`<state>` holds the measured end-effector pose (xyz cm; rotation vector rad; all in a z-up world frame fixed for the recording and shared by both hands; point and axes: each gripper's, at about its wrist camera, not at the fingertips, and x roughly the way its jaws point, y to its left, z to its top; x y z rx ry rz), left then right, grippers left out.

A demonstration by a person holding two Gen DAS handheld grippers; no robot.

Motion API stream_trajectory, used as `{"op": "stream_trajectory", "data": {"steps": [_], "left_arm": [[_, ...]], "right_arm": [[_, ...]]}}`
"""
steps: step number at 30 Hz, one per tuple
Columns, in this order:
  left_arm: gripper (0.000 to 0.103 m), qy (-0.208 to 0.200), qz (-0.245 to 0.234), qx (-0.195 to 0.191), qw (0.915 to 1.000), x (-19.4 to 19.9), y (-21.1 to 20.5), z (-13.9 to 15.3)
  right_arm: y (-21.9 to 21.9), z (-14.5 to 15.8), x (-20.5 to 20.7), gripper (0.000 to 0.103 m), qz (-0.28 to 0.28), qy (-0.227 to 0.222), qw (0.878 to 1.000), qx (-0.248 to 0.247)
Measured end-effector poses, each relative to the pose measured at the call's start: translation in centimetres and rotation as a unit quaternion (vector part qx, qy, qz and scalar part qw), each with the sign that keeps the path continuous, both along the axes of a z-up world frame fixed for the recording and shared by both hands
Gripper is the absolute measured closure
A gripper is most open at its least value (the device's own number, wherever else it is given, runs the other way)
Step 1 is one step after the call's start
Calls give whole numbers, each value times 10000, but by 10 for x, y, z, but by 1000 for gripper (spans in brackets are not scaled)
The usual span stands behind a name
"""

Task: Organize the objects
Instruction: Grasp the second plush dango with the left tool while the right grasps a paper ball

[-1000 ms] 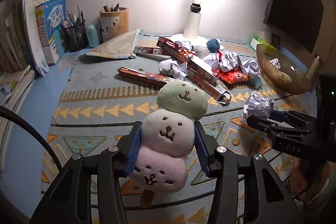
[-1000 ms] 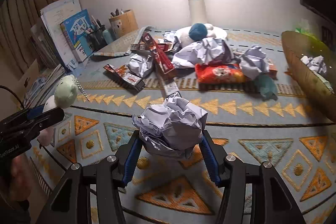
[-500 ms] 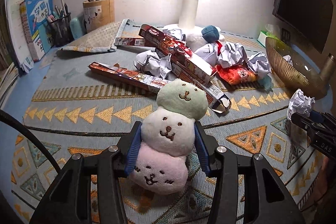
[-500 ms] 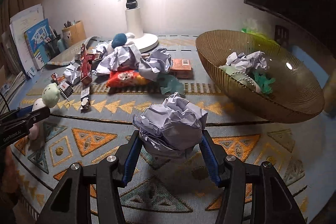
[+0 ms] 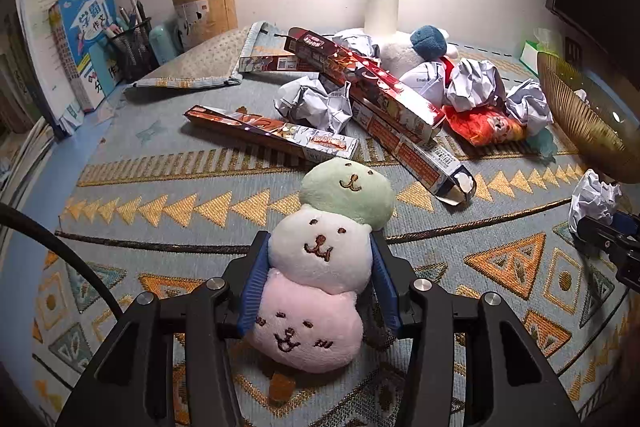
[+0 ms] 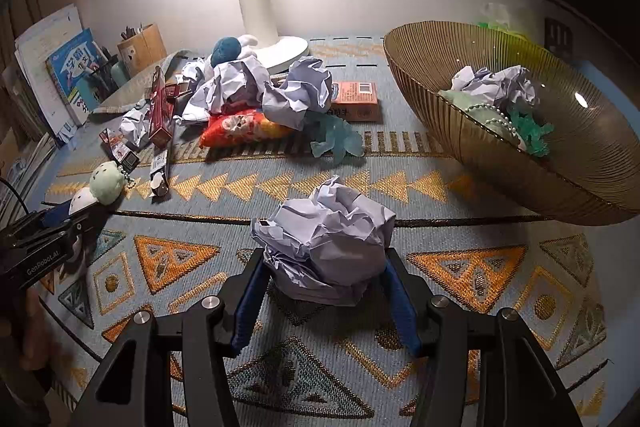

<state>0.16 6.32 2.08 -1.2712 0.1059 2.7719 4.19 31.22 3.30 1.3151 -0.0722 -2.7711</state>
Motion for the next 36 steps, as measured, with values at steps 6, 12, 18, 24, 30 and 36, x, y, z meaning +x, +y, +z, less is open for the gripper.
{"op": "stream_trajectory", "data": {"steps": [6, 12, 18, 24, 30, 36], "left_arm": [[57, -13, 24, -6, 10000, 0, 2, 0], [57, -23, 44, -78, 10000, 0, 3, -1], [57, -68, 80, -153, 9998, -1, 5, -3], [57, -84, 86, -116, 9999, -2, 3, -4], [52, -131, 132, -18, 9998, -2, -1, -5], [50, -160, 156, 77, 9997, -4, -3, -5]], "right_arm": [[-8, -1, 1, 47, 106, 7, 9995, 301], [-13, -4, -1, 46, 217, -99, 9992, 329], [-17, -6, -2, 43, 304, -162, 9987, 370], [-20, -6, -2, 34, 340, -172, 9984, 424], [-16, -6, -4, 34, 227, -179, 9991, 316], [-9, -2, -4, 43, 64, -77, 9998, 164]]}}
